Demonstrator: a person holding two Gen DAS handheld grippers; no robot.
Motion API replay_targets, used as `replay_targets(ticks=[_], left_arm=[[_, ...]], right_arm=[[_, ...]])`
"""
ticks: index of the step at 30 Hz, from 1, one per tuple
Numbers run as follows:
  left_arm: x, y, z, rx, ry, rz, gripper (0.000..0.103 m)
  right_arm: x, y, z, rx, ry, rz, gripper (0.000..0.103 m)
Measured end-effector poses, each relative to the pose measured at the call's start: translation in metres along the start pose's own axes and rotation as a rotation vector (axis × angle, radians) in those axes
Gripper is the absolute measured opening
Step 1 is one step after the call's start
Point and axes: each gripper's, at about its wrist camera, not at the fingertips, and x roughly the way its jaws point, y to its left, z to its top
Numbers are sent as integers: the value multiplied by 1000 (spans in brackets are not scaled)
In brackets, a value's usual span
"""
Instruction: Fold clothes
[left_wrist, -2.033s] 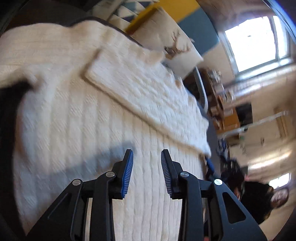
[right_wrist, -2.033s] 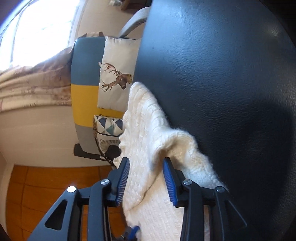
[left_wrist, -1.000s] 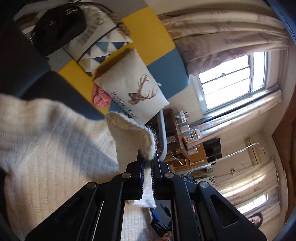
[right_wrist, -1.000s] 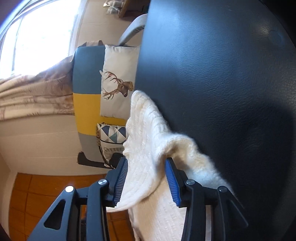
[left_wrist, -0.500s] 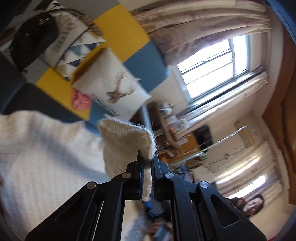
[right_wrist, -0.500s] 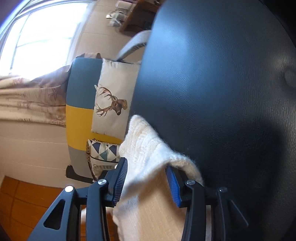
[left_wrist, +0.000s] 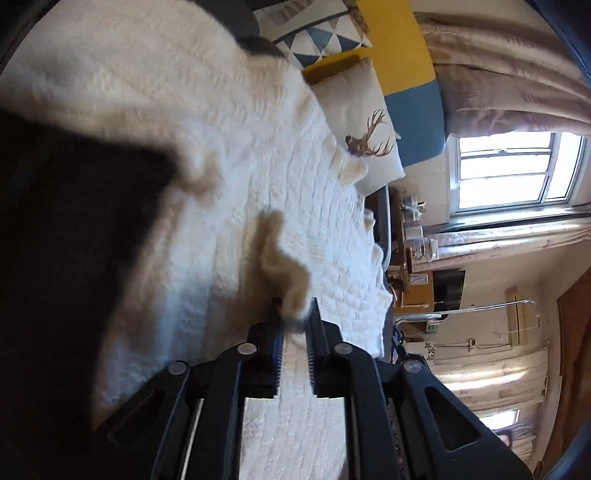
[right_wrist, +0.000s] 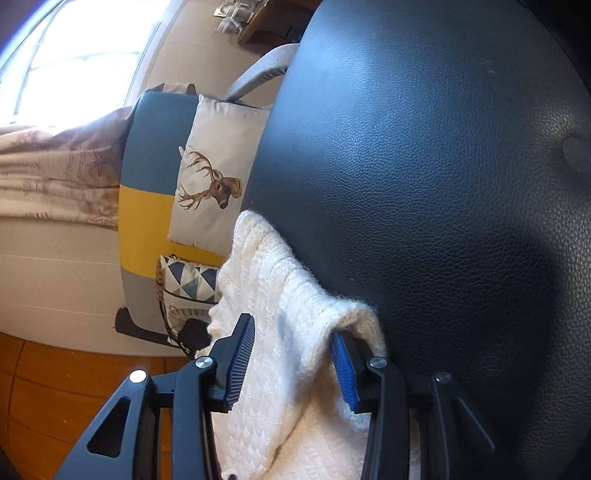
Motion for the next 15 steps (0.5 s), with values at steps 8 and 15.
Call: replay_targets(ticks=[8, 15], left_arm=[[7, -10, 23, 8, 14, 32, 24], [13, -29, 33, 61, -24, 110, 7]], right_arm=[[2, 5, -2, -36, 13, -25, 41], [4, 12, -4, -105, 12, -61, 41]])
